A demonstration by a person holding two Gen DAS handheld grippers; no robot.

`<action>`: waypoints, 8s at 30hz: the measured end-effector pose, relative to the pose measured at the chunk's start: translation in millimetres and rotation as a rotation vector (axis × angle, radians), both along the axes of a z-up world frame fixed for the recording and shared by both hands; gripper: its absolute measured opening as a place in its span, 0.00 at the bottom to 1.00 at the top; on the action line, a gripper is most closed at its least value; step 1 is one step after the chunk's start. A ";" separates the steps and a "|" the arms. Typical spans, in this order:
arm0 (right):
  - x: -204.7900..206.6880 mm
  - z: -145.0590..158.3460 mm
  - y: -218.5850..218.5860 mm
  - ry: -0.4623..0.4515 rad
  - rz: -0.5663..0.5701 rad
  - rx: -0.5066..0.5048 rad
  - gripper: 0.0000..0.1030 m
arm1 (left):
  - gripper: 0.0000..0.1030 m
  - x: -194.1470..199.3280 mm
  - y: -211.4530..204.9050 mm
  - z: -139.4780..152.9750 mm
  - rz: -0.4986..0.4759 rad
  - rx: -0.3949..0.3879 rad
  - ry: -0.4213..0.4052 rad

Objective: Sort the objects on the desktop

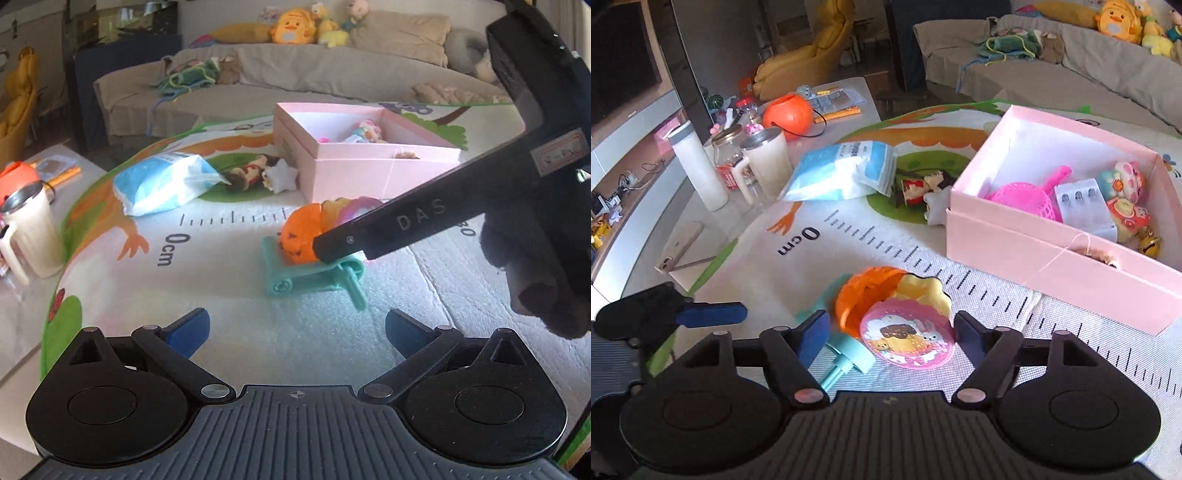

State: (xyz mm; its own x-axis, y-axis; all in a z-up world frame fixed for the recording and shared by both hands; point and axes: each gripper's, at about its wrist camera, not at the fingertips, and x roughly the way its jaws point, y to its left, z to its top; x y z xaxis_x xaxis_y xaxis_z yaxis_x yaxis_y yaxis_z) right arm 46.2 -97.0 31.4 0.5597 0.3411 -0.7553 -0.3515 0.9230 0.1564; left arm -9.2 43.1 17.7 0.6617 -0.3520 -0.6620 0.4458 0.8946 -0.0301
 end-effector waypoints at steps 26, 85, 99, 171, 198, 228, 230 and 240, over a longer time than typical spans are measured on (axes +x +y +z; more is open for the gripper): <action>-94.8 6.7 -100.6 0.160 -0.107 0.138 0.53 | 0.74 31.8 -40.1 -5.5 0.114 0.026 0.046; -133.2 20.5 -85.8 -0.066 -0.128 0.016 0.51 | 0.78 1.7 -49.3 -8.6 0.086 0.061 0.000; -105.7 145.7 -147.4 -0.303 -0.170 0.115 0.51 | 0.74 24.8 -83.3 112.3 -0.039 0.034 -0.416; 29.4 -1.8 -6.0 -0.005 -0.031 -0.016 0.47 | 1.00 7.3 4.1 4.3 0.023 -0.033 -0.009; -83.8 -21.0 -148.8 -0.186 -0.426 0.078 0.71 | 1.00 0.8 -90.8 -4.6 -0.111 0.195 -0.052; -78.6 -34.6 -138.6 -0.152 -0.455 -0.022 1.00 | 1.00 5.5 -36.2 12.2 -0.028 0.005 0.023; -77.5 -35.2 -136.4 -0.148 -0.452 -0.038 1.00 | 1.00 0.7 -48.3 7.2 -0.066 0.008 0.033; -72.0 -37.7 -124.6 -0.128 -0.424 -0.133 1.00 | 1.00 10.8 -86.9 -8.0 -0.072 0.057 0.038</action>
